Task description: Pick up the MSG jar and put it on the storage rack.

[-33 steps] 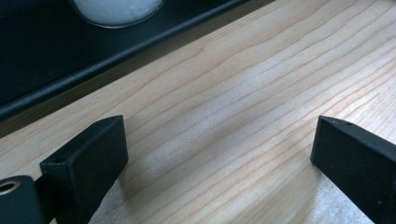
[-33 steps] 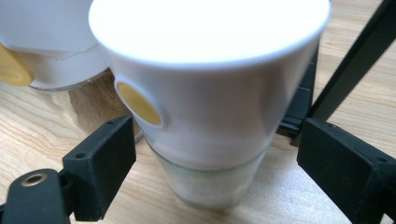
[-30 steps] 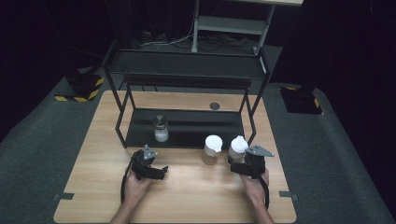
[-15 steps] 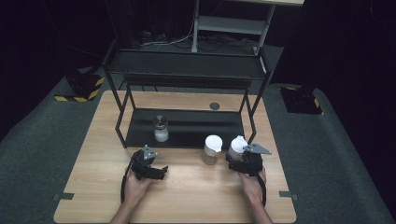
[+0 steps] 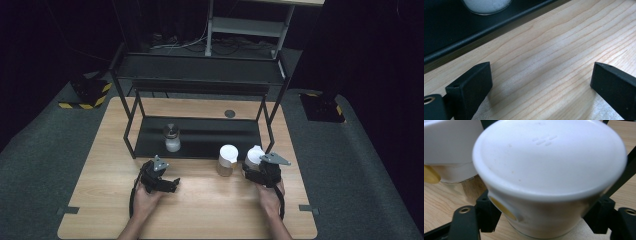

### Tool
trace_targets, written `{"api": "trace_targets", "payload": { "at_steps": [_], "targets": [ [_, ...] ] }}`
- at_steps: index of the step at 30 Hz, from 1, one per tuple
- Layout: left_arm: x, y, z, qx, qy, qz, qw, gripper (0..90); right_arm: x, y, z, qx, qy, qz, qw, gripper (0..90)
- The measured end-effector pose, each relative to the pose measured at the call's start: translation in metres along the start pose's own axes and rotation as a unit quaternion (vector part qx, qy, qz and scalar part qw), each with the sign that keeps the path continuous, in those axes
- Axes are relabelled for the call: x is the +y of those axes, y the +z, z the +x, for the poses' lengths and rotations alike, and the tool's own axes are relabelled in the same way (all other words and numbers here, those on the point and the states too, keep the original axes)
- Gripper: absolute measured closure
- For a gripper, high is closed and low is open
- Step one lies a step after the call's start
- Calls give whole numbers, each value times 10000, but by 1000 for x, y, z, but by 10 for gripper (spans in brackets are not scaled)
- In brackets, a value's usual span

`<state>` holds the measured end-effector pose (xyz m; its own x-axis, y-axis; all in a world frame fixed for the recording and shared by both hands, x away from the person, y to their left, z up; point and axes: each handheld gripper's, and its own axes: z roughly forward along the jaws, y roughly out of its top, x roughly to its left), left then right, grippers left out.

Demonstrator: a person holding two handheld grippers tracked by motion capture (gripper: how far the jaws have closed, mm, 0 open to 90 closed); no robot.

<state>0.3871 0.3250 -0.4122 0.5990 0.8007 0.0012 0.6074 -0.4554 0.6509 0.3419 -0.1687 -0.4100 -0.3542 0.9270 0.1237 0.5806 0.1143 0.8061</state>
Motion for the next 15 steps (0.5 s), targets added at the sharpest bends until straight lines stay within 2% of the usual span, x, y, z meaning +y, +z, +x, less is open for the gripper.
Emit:
{"api": "trace_targets", "payload": {
  "at_steps": [15],
  "targets": [
    [0,0,0,0,-1,0,10000,39,-4,-1,6,-114,-129,-67,9998,297]
  ]
}}
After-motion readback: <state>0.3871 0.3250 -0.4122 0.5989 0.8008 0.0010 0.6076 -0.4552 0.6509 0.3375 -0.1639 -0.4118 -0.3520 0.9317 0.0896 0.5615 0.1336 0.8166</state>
